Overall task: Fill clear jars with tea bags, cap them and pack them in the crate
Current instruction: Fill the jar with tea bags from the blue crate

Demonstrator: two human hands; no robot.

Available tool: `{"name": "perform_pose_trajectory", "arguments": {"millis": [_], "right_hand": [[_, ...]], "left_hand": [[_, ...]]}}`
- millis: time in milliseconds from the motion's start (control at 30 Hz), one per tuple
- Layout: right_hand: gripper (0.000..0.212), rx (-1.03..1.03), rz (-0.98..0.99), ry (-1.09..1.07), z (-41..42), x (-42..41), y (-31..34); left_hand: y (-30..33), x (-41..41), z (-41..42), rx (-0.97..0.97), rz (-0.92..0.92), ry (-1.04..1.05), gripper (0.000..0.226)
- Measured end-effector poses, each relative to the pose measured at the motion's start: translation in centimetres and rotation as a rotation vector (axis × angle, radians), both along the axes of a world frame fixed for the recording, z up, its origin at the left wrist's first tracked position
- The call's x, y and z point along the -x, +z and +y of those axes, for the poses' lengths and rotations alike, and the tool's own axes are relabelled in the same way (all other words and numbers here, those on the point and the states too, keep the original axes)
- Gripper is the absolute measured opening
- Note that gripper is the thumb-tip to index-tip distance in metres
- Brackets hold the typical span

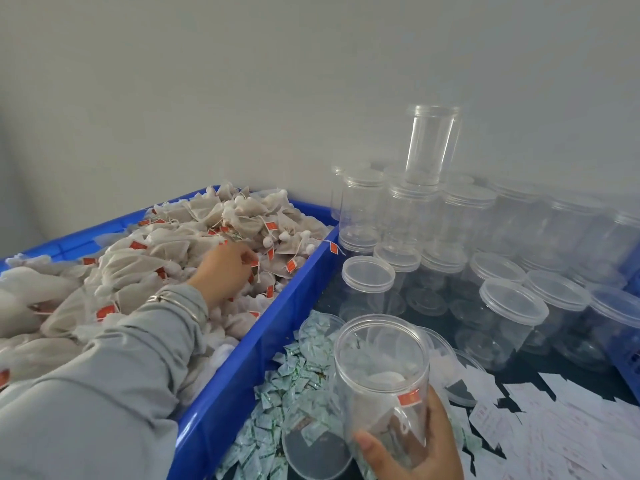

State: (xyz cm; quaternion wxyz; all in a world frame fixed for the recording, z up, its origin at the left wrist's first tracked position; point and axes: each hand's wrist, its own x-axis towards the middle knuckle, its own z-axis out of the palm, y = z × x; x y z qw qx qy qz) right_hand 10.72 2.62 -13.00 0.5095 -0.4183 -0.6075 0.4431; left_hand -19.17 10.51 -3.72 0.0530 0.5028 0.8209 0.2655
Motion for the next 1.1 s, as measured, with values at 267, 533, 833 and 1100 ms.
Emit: {"name": "perform_pose_trajectory", "arguments": {"millis": [267,533,833,1100], "right_hand": [[0.125,0.023,-0.012,0.094,0.0,-0.3,0.7],[0.113,0.030,-0.001,0.125,0.3,-0.7,0.6],[0.109,0.056,0.026,0.049,-0.2,-0.4,-0.5],[0.109,0.086,0.012,0.061,-0.1,-0.5,-0.8]], "left_hand": [[-1.1,-0.8,-0.5,0.584,0.382,0.013,0.027],[1.3,-0.6,-1.0,0.481,0.215,-0.001,0.030],[4.1,-1.8,-1.7,-0.118,-0.467,-0.087,0.010],[5.1,-8.0,-3.0,-0.093,-1.228,-0.575,0.007]]}}
